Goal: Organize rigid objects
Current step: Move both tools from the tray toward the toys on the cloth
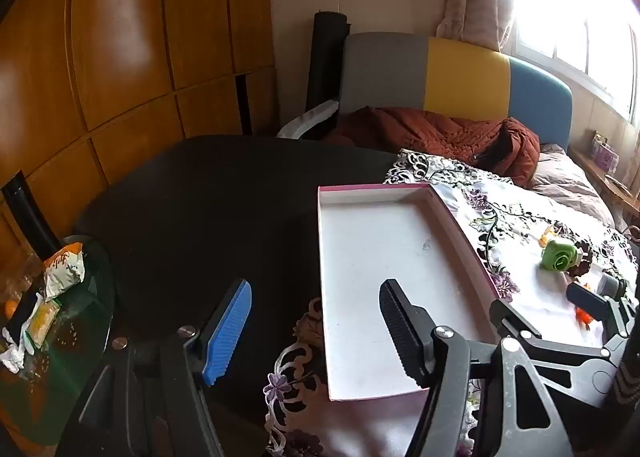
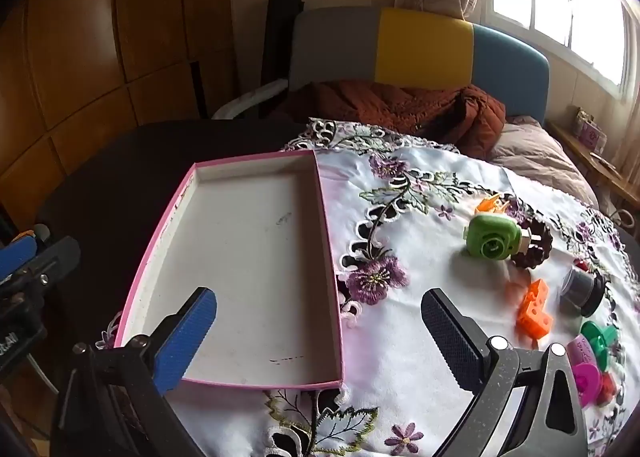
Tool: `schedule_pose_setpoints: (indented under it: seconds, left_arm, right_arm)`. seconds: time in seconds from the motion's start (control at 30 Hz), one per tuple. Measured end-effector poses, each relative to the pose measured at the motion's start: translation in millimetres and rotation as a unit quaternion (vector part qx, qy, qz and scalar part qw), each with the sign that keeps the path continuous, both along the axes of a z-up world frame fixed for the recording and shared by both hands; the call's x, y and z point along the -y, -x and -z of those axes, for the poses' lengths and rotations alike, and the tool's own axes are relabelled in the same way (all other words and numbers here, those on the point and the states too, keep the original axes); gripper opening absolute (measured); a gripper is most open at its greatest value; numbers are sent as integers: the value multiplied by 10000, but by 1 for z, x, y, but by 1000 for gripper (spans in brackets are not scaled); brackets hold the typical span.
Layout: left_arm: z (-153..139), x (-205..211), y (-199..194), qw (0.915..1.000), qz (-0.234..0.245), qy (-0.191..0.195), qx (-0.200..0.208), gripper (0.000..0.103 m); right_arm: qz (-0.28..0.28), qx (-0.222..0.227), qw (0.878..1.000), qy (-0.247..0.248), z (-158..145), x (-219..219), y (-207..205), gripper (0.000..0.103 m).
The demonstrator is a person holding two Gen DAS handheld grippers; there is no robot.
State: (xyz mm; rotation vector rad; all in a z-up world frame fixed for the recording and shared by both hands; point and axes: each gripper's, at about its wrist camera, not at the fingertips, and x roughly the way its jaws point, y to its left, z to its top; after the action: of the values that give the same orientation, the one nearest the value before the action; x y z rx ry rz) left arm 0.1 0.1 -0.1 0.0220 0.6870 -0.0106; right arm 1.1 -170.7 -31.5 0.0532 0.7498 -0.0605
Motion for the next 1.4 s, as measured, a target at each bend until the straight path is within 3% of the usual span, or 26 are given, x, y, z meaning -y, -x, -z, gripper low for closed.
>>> schedule_pose_setpoints:
  seconds: [0.73,1.4]
  left_arm:
    - [9,1,-2,9997,60,-24,-249,68]
    - [11,20,-3,9976,513,-83,-459,68]
  right_arm:
    - [-41,282,9995,97,-17,2,9,103]
    - [168,466,9987,72,-30,39,13,103]
